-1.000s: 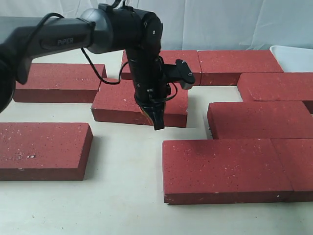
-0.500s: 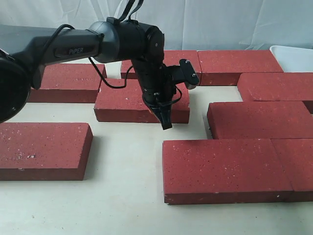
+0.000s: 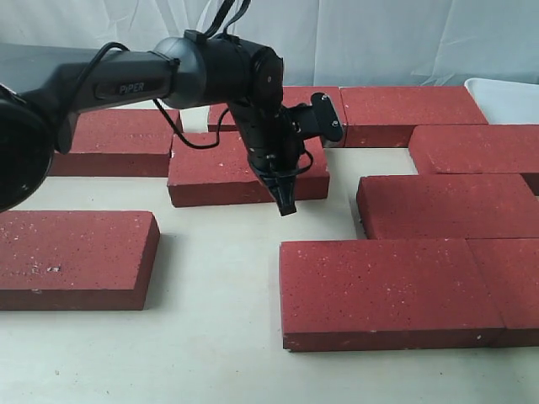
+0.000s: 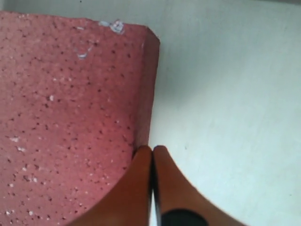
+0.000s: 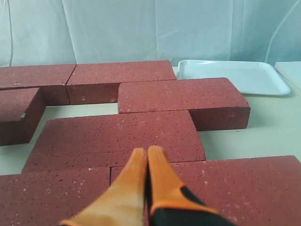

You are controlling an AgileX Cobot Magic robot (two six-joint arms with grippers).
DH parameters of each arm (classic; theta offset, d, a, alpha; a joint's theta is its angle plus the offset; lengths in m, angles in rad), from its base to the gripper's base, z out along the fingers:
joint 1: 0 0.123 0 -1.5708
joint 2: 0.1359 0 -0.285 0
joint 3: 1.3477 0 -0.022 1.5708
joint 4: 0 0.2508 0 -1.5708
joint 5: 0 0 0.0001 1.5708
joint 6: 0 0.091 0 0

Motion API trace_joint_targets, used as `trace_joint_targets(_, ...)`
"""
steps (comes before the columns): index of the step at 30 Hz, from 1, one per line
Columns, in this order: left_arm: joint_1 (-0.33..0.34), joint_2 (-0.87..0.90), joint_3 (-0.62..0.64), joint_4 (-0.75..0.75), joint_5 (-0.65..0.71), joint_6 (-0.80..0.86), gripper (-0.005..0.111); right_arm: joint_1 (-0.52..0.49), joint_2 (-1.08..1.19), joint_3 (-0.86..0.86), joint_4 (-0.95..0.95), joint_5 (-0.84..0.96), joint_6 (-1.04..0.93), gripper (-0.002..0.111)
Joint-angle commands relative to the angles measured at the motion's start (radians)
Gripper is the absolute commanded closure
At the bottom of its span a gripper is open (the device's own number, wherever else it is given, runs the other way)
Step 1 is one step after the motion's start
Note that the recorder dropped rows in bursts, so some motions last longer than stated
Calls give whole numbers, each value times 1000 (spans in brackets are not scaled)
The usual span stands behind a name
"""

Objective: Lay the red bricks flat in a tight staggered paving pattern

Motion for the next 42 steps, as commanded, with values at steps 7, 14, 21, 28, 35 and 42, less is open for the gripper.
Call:
trace_joint_targets(7, -4, 1, -8, 59, -5, -2, 107, 1, -5, 2, 0, -7, -4, 109)
trace_joint_targets(14, -4, -19, -8, 46, 127, -4, 107, 1, -5, 2, 0, -7, -4, 109)
trace_joint_targets(21, -4, -112, -8, 49, 168, -36, 107, 1, -5, 2, 0, -7, -4, 109)
trace_joint_targets(28, 37, -193, -8, 90, 191, -179, 107, 1, -5, 2, 0, -7, -4, 109)
trace_joint_targets(35, 144, -209, -8, 64, 295, -227, 107, 1, -5, 2, 0, -7, -4, 109)
trace_joint_targets(42, 152, -209, 109, 12, 231, 0, 107, 1, -5, 2, 0, -7, -4, 109)
